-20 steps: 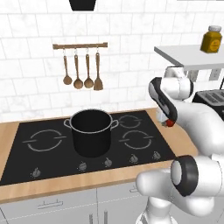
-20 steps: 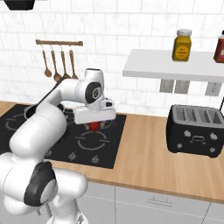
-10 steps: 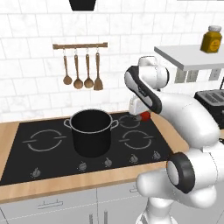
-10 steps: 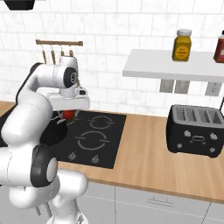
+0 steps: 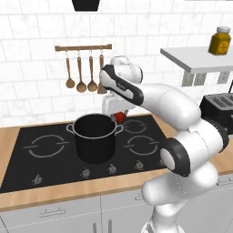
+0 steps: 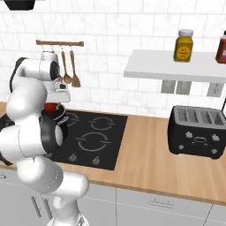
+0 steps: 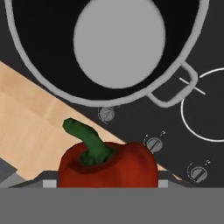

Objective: Put the bell pepper and potato in the pot. Retrieve the spatula and lightly stir the vegetables in the pot.

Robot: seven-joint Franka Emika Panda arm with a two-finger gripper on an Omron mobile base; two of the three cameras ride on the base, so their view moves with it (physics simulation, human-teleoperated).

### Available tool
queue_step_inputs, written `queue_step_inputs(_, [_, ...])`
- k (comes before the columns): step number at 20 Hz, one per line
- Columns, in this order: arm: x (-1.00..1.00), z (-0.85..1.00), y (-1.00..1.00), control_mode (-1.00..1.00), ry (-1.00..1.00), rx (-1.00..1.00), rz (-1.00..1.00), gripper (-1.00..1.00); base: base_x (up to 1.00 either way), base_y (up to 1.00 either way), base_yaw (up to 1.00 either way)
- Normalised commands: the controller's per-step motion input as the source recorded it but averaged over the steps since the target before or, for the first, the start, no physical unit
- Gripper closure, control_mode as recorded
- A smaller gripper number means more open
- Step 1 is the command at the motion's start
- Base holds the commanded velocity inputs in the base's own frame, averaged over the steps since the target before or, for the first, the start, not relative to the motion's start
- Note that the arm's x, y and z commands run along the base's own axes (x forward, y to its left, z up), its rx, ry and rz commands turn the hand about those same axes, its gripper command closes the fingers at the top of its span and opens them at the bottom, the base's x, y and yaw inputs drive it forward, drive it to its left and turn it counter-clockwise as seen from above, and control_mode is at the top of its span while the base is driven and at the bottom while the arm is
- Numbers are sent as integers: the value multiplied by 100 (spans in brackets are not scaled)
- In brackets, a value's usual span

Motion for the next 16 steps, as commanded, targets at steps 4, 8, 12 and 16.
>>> queue_step_inputs(4, [30, -40, 95, -100, 0, 0, 0, 100, 0, 0, 0])
queue_step_inputs(8, [44, -55, 73, -100, 0, 0, -2, 100, 0, 0, 0])
queue_step_inputs(12, [46, -48, 50, -100, 0, -1, -8, 100, 0, 0, 0])
queue_step_inputs(16, [39, -41, 34, -100, 0, -9, -12, 100, 0, 0, 0])
